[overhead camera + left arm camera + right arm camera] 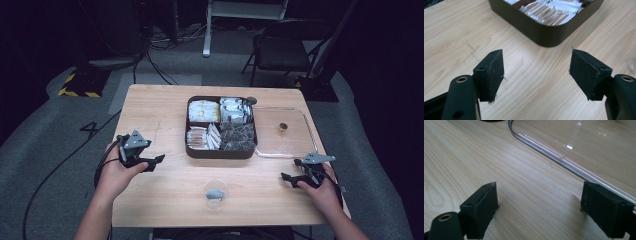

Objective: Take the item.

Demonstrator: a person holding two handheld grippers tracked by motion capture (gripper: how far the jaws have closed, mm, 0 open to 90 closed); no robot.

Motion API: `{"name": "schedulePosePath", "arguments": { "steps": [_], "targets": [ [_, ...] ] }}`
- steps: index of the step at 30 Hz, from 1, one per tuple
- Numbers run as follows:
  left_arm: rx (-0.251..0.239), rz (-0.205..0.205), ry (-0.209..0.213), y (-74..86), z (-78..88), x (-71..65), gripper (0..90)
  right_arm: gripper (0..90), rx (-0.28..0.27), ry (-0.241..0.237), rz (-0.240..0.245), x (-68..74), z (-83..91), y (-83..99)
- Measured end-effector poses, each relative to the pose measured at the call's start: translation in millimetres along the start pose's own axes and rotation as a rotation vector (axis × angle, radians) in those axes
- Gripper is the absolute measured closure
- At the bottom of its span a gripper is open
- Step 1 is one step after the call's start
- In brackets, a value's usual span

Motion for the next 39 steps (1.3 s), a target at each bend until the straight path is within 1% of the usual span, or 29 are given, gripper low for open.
{"name": "schedulePosePath", "arguments": {
  "steps": [3,6,8,11,13,15,16,18,19,24,27,30,31,32,34,35,36,37,39],
  "targets": [
    [0.005,0.021,-0.015,11.5,2.5,6.3,27.9,14.1,0.000,0.000,0.000,0.0,0.0,0.0],
    [0.017,0.048,-0.027,23.0,1.5,11.5,27.4,14.1,0.000,0.000,0.000,0.0,0.0,0.0],
    [0.033,0.067,-0.019,31.2,-1.6,12.1,27.3,14.0,0.000,0.000,0.000,0.0,0.0,0.0],
    [0.061,0.078,-0.019,42.2,-6.6,12.9,27.1,14.1,0.000,0.000,-0.001,0.0,0.0,0.0],
    [0.081,0.095,-0.020,49.3,-9.6,13.4,26.2,14.1,0.000,0.000,0.000,0.0,0.0,0.0],
    [0.101,0.095,-0.031,56.3,-12.3,16.0,25.6,14.1,0.000,0.000,0.000,0.0,0.0,0.0],
    [0.115,0.107,-0.035,60.1,-13.2,16.5,25.5,14.1,0.000,0.000,0.000,0.0,0.0,0.0],
    [0.128,0.117,-0.041,66.6,-14.6,18.4,25.4,14.1,0.000,0.000,-0.001,0.0,0.0,0.0],
    [0.126,0.126,-0.039,69.2,-15.6,18.9,25.4,14.1,0.000,0.000,0.000,0.0,0.0,0.0],
    [0.153,0.144,-0.029,84.4,-19.7,17.3,25.1,14.0,0.000,0.000,0.000,0.0,0.0,0.0],
    [0.174,0.137,-0.032,92.5,-21.0,17.5,24.8,14.1,0.000,0.000,0.000,0.0,0.0,0.0],
    [0.176,0.146,-0.029,99.0,-23.8,16.3,24.3,14.1,0.000,0.000,-0.001,0.0,0.0,0.0],
    [0.168,0.141,-0.029,100.4,-25.1,15.8,23.9,14.0,0.000,0.000,0.000,0.0,0.0,0.0],
    [0.162,0.126,-0.031,100.9,-25.4,16.3,22.3,14.1,0.000,0.000,-0.001,0.0,0.0,0.0],
    [0.154,0.118,-0.033,101.6,-25.4,16.3,21.4,14.0,0.000,0.000,0.000,0.0,0.0,0.0],
    [0.150,0.121,-0.038,102.1,-25.9,16.1,21.2,14.0,0.000,0.000,-0.001,0.0,0.0,0.0],
    [0.151,0.103,-0.054,102.9,-26.8,17.3,19.8,14.1,0.000,0.000,0.000,0.0,0.0,0.0],
    [0.141,0.113,-0.059,103.1,-27.9,17.0,17.1,14.1,0.000,0.000,-0.001,0.0,0.0,0.0],
    [0.108,0.105,-0.061,103.5,-30.3,16.8,14.4,14.1,0.000,0.000,-0.001,0.0,0.0,0.0]
  ]
}}
Point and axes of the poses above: each handheld gripper's, and its own axes: z roughly backward along the jaws, y roughly out of its underside, x roughly to its left, the point moved 7 cm from there along -z, roughly forward along the jaws, and after that the axes turned 3 degrees about x, right-handed, at the moved point
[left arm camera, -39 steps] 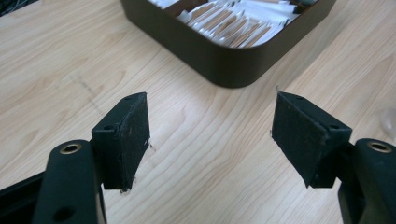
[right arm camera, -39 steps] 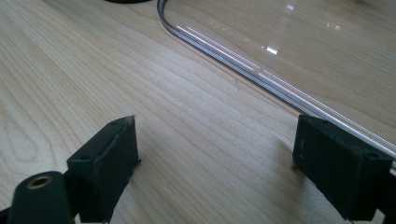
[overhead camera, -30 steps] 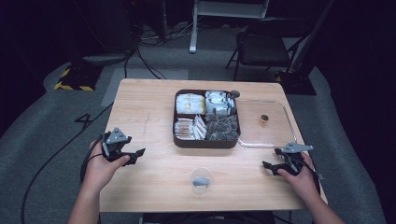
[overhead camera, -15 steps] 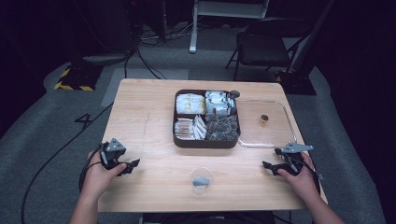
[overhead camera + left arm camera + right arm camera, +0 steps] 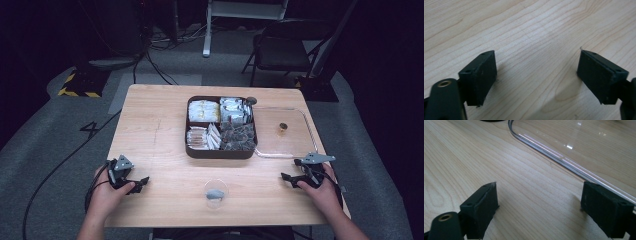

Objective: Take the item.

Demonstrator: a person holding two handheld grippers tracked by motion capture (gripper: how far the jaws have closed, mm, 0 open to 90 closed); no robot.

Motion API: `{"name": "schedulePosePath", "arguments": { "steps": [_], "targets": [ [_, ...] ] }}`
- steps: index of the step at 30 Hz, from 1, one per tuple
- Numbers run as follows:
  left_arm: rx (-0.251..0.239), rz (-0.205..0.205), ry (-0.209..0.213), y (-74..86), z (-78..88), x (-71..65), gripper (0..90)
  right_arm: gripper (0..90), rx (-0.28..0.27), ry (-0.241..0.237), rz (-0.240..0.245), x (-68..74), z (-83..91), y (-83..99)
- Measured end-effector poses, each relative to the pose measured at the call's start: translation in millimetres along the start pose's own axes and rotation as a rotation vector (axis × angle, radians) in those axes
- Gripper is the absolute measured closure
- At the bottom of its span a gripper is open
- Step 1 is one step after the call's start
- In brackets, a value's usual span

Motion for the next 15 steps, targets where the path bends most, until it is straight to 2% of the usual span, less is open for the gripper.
{"name": "schedulePosePath", "arguments": {
  "steps": [5,10,15],
  "targets": [
    [0.003,0.023,-0.017,-0.8,-1.7,-2.6,11.7,14.1,0.000,0.000,0.000,0.0,0.0,0.0],
    [0.019,0.040,-0.029,-3.2,-5.7,-6.5,3.7,14.1,0.000,0.000,0.000,0.0,0.0,0.0],
    [0.019,0.043,-0.031,-3.3,-5.8,-6.7,3.2,14.0,0.000,0.000,0.000,0.0,0.0,0.0]
  ]
}}
Point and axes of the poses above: each handheld gripper's, and its own axes: z roughly backward along the jaws, y roughly out of its underside, x roughly to its left, the point moved 7 cm from there along -z, roughly forward along the jaws, and after that the axes turned 3 degrees about x, right-handed, at the moved point
